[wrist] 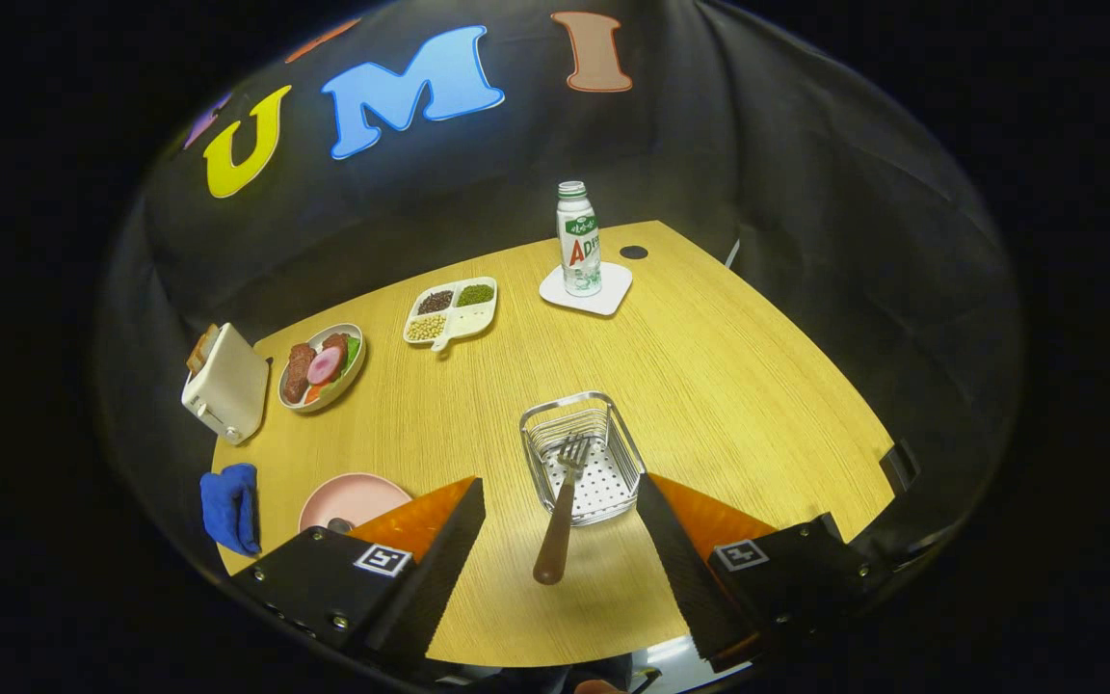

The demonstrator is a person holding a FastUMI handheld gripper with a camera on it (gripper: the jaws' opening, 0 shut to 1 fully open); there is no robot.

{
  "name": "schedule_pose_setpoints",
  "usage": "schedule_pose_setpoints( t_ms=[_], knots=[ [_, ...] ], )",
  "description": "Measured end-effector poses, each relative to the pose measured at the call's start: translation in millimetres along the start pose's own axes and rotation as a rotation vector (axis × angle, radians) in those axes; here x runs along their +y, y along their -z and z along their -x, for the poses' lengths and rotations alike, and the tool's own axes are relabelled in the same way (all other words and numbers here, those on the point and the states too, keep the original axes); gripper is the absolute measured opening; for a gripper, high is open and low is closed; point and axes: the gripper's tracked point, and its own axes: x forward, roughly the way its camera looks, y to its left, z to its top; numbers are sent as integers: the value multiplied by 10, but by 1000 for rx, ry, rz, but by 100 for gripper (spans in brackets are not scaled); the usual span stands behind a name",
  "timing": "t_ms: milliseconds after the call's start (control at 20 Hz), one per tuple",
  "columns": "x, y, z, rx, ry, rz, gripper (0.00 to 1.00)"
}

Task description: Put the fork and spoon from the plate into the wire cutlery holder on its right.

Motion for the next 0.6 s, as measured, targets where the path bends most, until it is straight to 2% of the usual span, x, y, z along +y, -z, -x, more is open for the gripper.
schedule_pose_setpoints(
  t_ms=[600],
  knots=[
    [807,41,79,3,-126,98,98]
  ],
)
